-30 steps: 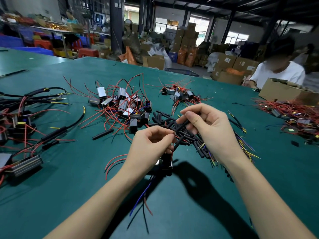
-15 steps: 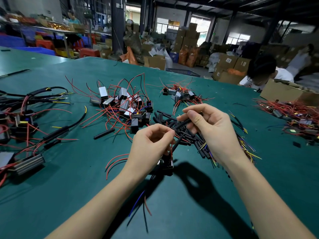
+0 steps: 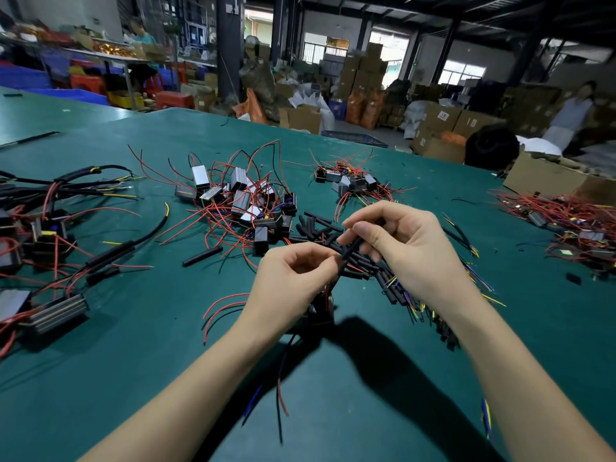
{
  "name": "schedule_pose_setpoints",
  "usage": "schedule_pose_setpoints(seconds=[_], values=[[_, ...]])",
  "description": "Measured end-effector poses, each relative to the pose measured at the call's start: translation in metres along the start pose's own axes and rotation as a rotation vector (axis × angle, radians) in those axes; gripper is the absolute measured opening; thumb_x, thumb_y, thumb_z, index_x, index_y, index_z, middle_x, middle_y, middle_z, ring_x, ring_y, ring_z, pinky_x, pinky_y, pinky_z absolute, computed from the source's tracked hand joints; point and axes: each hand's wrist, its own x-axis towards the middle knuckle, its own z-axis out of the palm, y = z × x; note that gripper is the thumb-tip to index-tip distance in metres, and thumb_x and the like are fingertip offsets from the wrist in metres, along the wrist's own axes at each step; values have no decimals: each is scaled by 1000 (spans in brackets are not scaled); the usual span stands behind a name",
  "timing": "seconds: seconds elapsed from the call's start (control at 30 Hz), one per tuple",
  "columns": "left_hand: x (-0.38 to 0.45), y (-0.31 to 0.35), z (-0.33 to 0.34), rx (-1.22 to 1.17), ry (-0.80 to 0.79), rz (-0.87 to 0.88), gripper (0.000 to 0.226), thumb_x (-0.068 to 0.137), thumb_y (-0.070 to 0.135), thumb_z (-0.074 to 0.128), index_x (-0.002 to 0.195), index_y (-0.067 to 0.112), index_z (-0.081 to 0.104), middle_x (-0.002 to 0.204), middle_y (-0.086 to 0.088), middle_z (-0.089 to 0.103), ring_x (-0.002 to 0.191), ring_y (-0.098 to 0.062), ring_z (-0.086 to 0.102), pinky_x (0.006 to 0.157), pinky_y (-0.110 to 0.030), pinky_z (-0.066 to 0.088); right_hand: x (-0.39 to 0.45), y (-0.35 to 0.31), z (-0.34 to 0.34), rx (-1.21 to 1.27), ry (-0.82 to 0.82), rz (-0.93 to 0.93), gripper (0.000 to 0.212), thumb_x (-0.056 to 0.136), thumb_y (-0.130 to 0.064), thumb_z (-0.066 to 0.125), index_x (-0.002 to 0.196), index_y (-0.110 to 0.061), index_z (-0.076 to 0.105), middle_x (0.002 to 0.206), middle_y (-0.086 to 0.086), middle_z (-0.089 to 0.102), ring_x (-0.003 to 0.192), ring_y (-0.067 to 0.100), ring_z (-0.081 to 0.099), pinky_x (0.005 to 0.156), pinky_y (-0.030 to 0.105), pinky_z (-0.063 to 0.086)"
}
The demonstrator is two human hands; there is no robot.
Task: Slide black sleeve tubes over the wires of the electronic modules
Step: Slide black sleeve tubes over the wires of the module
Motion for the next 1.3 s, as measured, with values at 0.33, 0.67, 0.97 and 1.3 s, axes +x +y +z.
schedule_pose_setpoints(seconds=[0.33,0.67,0.97,1.3], values=[[1,0,-1,-35,-19,-61,14,88,7,62,77,10,70,59,4,64,49,-4,50,50,-15,40,1,5,-1,-36,14,2,20,91,0,57,86,-15,68,78,6,73,59,10,53,57,18,46],[0,-1,3,-35,52,-5,10,85,1,64,79,6,71,60,1,66,47,-2,51,51,-14,41,2,22,-8,238,143,96,16,94,-8,54,90,-15,68,81,10,74,65,15,58,58,17,46],[0,-2,4,0,105,7,12,85,5,65,75,8,69,61,0,65,48,-2,51,52,-14,41,2,21,-3,334,133,127,9,91,-7,56,91,-8,66,81,12,74,61,13,58,58,18,48],[-2,-2,5,42,134,39,10,82,7,69,73,11,69,63,0,67,53,-4,54,55,-16,45,2,19,5,331,150,114,11,92,-3,55,89,-7,66,81,11,74,66,12,66,60,17,51]])
